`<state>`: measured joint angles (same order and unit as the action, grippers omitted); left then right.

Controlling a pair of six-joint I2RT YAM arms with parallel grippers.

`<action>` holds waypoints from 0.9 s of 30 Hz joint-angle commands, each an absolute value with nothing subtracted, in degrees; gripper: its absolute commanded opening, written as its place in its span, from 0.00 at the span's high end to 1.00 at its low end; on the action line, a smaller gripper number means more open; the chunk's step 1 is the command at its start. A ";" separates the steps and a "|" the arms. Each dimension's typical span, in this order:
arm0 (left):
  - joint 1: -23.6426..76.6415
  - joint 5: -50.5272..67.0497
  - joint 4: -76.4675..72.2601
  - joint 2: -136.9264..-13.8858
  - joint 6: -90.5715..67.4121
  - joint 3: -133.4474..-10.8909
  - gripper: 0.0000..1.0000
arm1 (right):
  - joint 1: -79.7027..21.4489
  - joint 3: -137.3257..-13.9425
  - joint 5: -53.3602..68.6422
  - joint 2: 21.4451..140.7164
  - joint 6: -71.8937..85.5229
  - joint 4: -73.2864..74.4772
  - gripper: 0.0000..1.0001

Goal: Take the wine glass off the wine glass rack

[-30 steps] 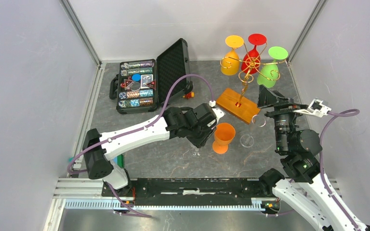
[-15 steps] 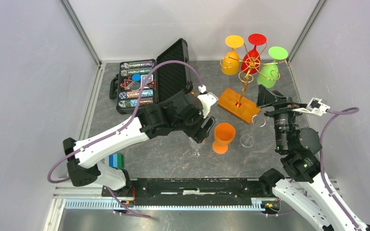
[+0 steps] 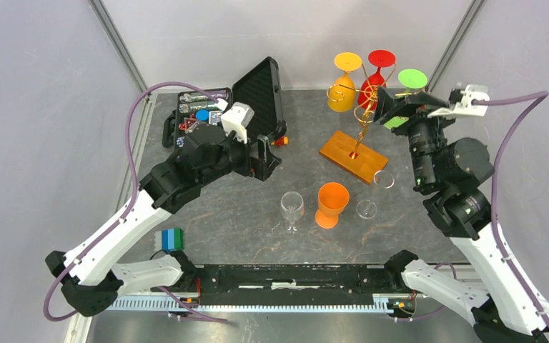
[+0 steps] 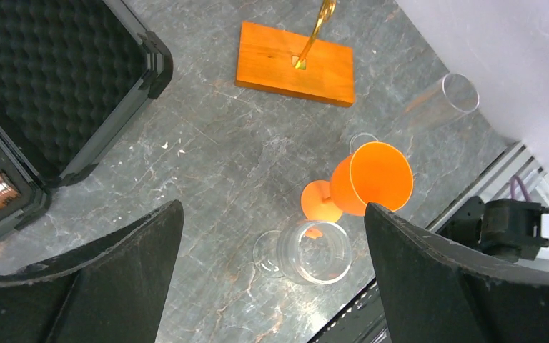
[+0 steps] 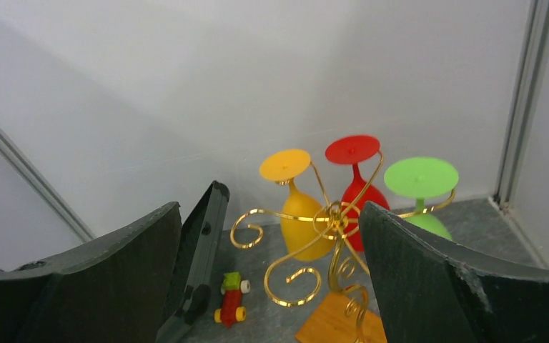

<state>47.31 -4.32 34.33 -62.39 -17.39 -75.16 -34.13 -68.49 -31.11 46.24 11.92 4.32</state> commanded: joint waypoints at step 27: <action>41.84 4.31 22.46 -56.40 -24.29 -65.33 0.00 | 26.36 -87.21 34.69 75.19 34.20 4.13 0.05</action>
